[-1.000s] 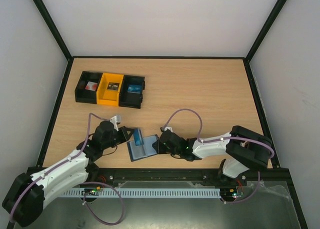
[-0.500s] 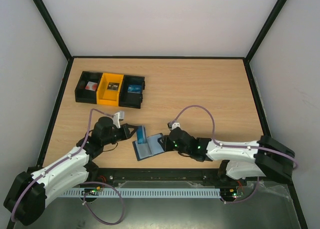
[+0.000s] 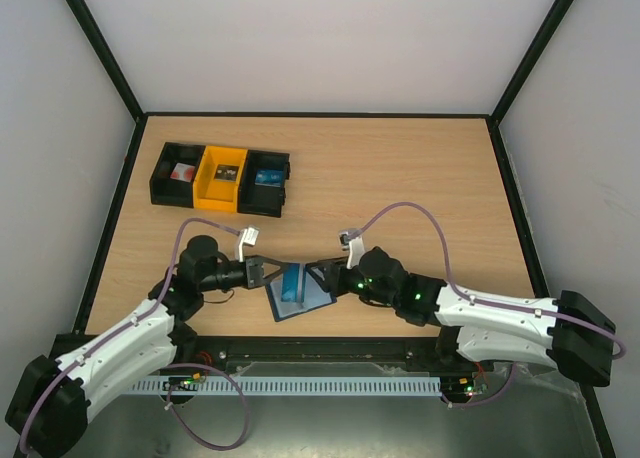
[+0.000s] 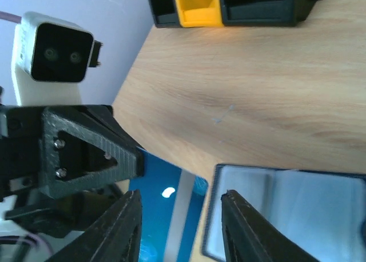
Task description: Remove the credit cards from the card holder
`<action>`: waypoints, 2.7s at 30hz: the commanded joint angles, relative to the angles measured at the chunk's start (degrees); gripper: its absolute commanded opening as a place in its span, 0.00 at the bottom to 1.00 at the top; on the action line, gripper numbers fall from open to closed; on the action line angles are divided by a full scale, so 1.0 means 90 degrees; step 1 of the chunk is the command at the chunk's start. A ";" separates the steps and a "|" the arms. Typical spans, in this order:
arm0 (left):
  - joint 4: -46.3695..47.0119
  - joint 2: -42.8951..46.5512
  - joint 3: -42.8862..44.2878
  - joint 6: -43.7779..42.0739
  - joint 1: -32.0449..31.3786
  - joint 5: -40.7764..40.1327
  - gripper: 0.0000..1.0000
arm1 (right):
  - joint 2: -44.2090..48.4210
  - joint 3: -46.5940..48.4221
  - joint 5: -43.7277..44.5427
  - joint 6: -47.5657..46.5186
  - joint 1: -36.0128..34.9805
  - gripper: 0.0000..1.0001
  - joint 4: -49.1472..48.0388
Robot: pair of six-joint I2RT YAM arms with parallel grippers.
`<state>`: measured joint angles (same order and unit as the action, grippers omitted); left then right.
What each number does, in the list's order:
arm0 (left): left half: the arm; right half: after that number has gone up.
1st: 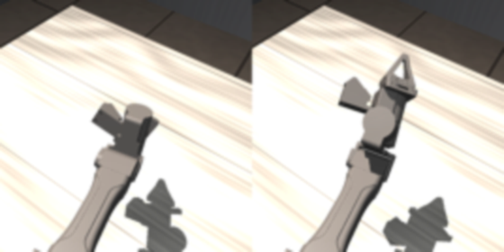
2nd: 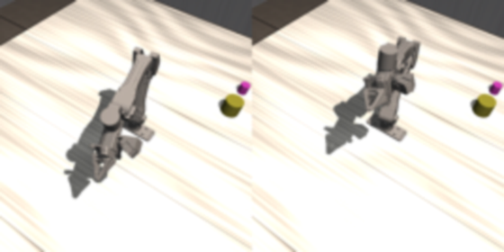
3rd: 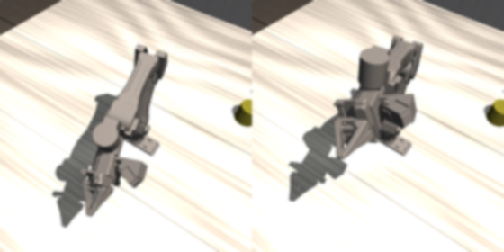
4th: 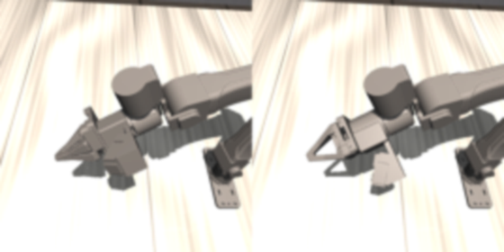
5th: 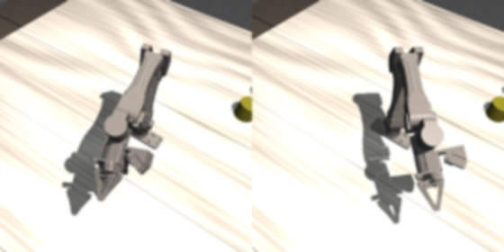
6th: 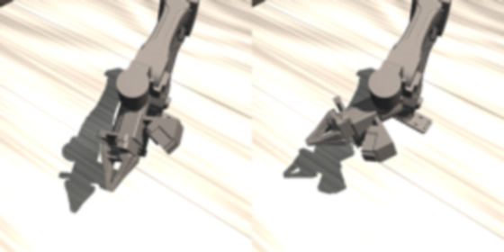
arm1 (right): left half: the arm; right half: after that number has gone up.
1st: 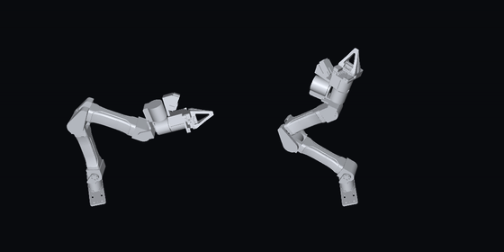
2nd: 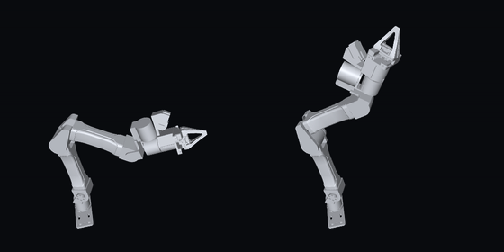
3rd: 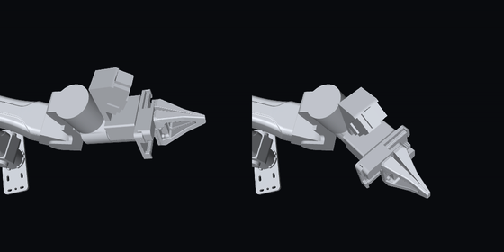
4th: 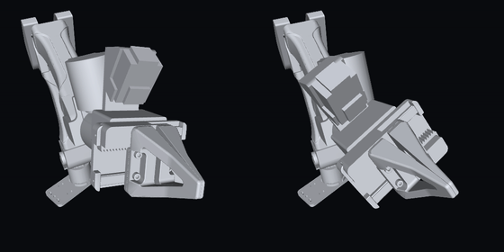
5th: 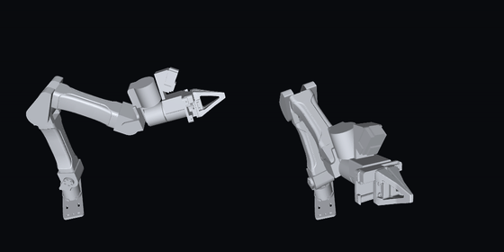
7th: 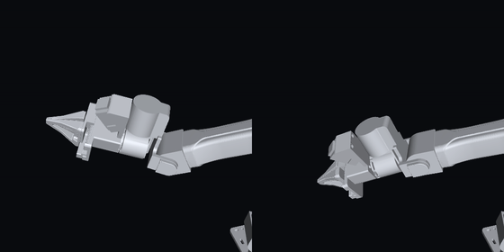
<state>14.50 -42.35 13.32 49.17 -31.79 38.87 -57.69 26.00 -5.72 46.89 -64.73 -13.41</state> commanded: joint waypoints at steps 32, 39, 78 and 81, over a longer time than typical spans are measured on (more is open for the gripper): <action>-0.0675 0.0546 0.0178 -0.0250 0.0012 -0.0345 0.44 | -0.0502 -0.0349 -0.1171 0.2027 0.0024 0.02 -0.1501; -0.1164 0.1263 0.0472 -0.0917 0.0010 -0.1376 0.49 | -0.0126 -0.0065 -0.0167 0.2904 0.0042 0.02 -0.0323; 0.1582 0.0287 0.0533 -0.6780 -0.3632 -0.5002 0.63 | 0.0142 0.2415 0.1951 0.7181 0.0219 0.02 0.4266; 0.1681 0.0283 0.0425 -0.7048 -0.3637 -0.4708 0.62 | 0.0270 0.2156 0.1797 0.7263 0.0219 0.02 0.3893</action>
<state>24.60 -39.77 16.45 -7.97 -64.01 -4.54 -56.49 47.94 11.84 110.67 -63.00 25.76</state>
